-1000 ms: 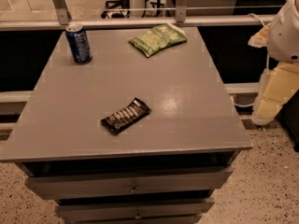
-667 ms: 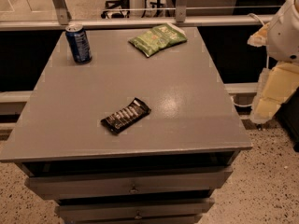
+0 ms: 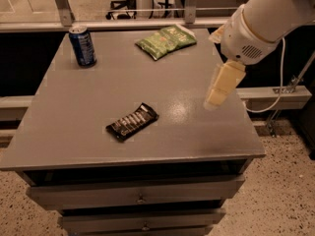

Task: Move pepsi can near rxbar chocolate

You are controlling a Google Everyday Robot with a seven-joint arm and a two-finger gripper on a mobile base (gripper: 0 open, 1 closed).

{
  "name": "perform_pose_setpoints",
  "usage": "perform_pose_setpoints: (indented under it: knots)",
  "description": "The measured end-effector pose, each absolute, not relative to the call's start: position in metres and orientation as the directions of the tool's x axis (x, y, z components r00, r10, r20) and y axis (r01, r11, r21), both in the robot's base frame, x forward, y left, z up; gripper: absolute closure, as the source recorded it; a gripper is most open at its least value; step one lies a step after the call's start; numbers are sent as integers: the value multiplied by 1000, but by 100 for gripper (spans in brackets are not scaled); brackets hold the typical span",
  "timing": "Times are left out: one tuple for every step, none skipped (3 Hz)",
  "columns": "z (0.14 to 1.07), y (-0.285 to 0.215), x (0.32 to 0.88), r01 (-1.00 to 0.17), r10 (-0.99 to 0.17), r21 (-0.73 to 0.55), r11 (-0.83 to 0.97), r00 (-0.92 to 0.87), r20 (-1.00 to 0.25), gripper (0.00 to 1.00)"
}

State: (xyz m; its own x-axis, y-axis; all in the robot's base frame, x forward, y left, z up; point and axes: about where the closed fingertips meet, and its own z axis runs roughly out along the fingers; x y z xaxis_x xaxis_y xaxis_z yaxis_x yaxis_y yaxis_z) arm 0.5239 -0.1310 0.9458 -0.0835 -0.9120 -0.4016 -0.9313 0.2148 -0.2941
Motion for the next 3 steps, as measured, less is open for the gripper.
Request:
perform_pose_setpoints:
  knots:
    - [948, -63, 562, -929, -841, -315, 194, 8, -541, 0]
    - [948, -64, 561, -929, -843, -315, 193, 7, -538, 0]
    - [950, -45, 590, -914, -766, -309, 263, -4, -643, 0]
